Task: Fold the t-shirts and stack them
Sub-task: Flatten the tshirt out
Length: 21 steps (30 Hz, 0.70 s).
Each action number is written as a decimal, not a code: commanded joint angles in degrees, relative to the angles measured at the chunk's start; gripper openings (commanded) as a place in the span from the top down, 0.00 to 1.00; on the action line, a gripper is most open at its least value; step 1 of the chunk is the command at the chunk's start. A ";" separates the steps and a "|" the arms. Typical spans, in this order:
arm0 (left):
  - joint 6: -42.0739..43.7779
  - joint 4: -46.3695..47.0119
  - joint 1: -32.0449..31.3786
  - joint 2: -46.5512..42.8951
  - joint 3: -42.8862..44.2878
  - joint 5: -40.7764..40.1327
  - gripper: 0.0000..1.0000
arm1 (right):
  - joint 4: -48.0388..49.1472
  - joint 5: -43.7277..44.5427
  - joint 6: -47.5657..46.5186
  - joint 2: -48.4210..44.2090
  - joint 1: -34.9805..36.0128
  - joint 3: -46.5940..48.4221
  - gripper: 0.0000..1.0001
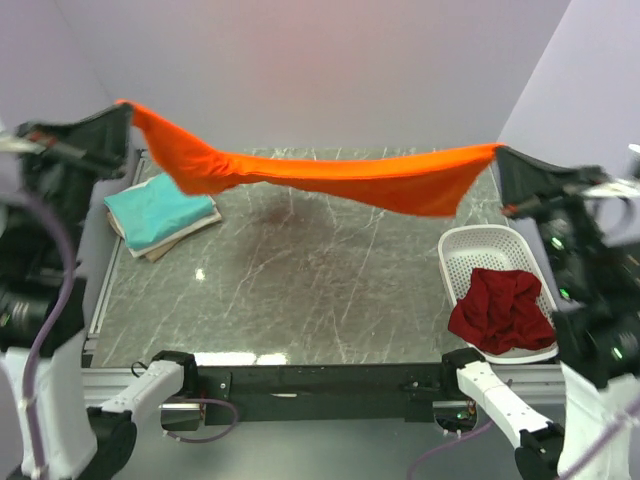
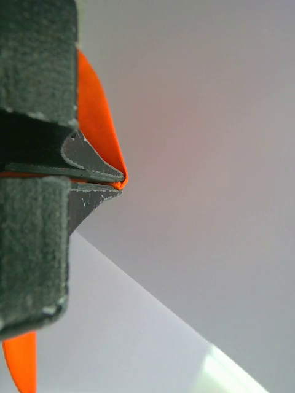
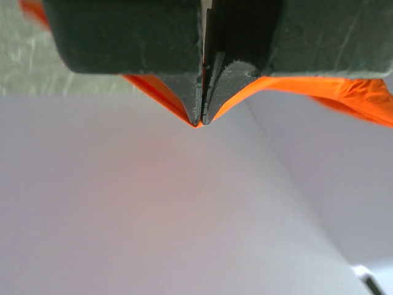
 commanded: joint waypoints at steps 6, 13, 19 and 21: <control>-1.22 6.56 0.26 -8.26 2.28 -4.99 0.99 | 2.14 -3.23 -2.46 -4.33 -0.29 6.77 1.00; -1.74 10.26 0.26 -5.63 -0.44 -1.57 0.99 | 3.11 -1.22 -1.93 -1.62 -0.29 3.10 1.00; -2.89 10.44 0.17 5.17 -8.26 4.15 0.99 | 7.41 5.55 -4.39 4.87 -0.38 -9.54 1.00; -2.10 11.31 0.26 11.40 -11.59 6.79 0.99 | 10.82 6.26 -5.18 7.52 -0.91 -14.46 1.00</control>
